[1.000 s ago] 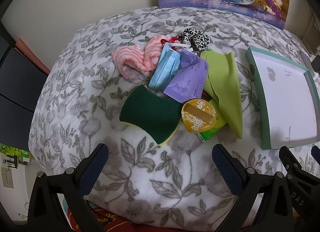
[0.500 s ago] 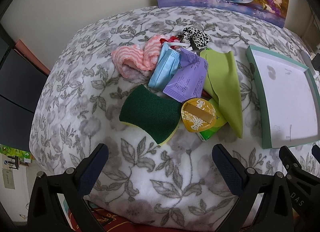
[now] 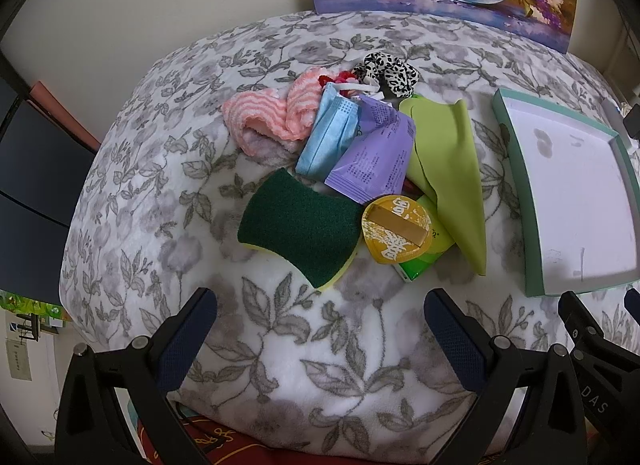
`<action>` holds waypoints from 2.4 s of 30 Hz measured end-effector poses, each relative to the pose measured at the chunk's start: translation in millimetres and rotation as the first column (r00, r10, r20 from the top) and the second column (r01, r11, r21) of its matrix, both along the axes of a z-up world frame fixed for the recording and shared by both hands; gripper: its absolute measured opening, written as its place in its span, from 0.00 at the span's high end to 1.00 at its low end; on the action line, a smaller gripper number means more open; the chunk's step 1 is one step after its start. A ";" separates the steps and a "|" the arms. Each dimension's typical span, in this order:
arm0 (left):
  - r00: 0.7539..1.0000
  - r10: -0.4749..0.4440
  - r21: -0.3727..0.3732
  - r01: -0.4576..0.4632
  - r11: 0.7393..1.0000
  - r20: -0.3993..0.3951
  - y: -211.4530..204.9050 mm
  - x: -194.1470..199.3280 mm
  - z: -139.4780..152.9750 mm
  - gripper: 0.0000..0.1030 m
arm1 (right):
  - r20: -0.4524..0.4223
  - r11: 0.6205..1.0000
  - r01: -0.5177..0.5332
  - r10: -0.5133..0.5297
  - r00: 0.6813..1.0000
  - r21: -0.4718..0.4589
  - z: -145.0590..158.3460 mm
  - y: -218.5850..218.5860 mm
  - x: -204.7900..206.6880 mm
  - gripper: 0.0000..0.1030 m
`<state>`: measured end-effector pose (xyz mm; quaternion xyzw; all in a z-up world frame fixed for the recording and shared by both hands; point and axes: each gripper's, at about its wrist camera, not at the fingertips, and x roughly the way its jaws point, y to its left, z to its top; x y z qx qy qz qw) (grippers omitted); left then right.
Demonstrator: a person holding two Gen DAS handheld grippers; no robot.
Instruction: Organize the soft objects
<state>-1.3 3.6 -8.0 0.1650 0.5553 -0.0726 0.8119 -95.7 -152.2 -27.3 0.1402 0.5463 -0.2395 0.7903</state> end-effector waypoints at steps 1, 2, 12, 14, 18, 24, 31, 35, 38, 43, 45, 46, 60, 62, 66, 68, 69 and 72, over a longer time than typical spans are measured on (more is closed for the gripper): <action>1.000 0.000 0.000 0.000 1.000 0.000 0.2 -0.1 0.0 0.00 | 0.000 1.000 0.000 0.000 1.000 0.000 -0.1 0.0 0.0 0.00; 1.000 0.000 0.000 0.000 1.000 0.000 -0.2 0.1 0.0 0.00 | 0.000 1.000 -0.001 0.001 1.000 0.000 0.1 -0.1 0.1 0.00; 1.000 -0.004 0.006 0.004 1.000 -0.001 -2.0 0.0 -0.8 0.00 | -0.001 1.000 -0.002 0.002 1.000 -0.001 -1.7 0.7 0.2 0.00; 1.000 -0.006 0.008 0.006 1.000 -0.002 -2.2 0.0 -1.1 0.00 | -0.001 1.000 -0.002 0.002 1.000 -0.001 -1.0 0.6 0.8 0.00; 1.000 -0.007 0.010 0.007 1.000 -0.004 -2.4 0.1 -1.7 0.00 | -0.001 1.000 -0.002 0.002 1.000 -0.001 -0.9 0.6 1.1 0.00; 1.000 -0.006 0.009 0.006 1.000 -0.004 -2.7 0.4 -1.9 0.00 | -0.002 1.000 -0.002 0.002 1.000 -0.001 -1.3 0.8 1.1 0.00; 0.999 0.039 -0.063 -0.040 0.997 -0.028 9.4 7.6 -0.5 0.00 | 0.009 1.000 -0.007 0.007 1.000 -0.005 -2.0 3.5 1.3 0.00; 0.990 0.135 -0.151 -0.138 0.979 -0.033 34.1 23.6 2.4 0.00 | 0.117 1.000 -0.013 0.014 0.993 -0.008 13.2 7.9 2.4 0.00; 0.979 0.203 -0.187 -0.199 0.962 0.000 52.9 34.8 3.5 0.00 | 0.200 0.999 -0.032 0.029 0.979 0.011 22.4 14.3 7.1 0.00; 0.965 0.250 -0.265 -0.261 0.928 -0.076 66.8 49.7 -13.1 0.00 | 0.235 0.996 -0.082 0.070 0.969 0.040 23.2 30.1 25.2 0.00; 0.963 0.249 -0.273 -0.269 0.924 -0.106 68.4 55.4 -23.1 0.00 | 0.225 0.992 -0.114 0.099 0.969 0.053 18.7 37.0 34.4 0.00; 0.961 0.248 -0.276 -0.272 0.922 -0.119 67.6 56.5 -26.2 0.00 | 0.218 0.989 -0.132 0.115 0.969 0.065 15.9 39.7 37.7 0.00; 0.929 0.277 -0.251 -0.337 0.908 -0.244 66.7 95.0 -60.2 0.00 | 0.112 0.977 -0.192 0.181 0.977 0.092 -13.5 57.1 80.8 0.00; 0.925 0.297 -0.258 -0.355 0.898 -0.238 67.2 104.1 -58.7 0.00 | 0.113 0.976 -0.191 0.179 0.977 0.101 -14.8 56.2 83.8 0.00; 0.925 0.302 -0.236 -0.354 0.905 -0.229 58.3 119.0 -65.4 0.00 | 0.118 0.977 -0.184 0.171 0.978 0.107 -15.6 53.7 89.3 0.00; 0.924 0.301 -0.214 -0.352 0.911 -0.237 51.8 125.3 -73.4 0.00 | 0.120 0.978 -0.173 0.159 0.980 0.119 -16.8 51.0 90.9 0.00; 0.923 0.301 -0.201 -0.350 0.915 -0.239 48.9 128.1 -76.8 0.00 | 0.121 0.978 -0.168 0.153 0.981 0.126 -17.6 50.0 91.4 0.00; 0.927 0.292 -0.168 -0.335 0.927 -0.236 39.1 132.0 -83.8 0.00 | 0.114 0.977 -0.161 0.146 0.983 0.138 -20.0 48.2 93.5 0.00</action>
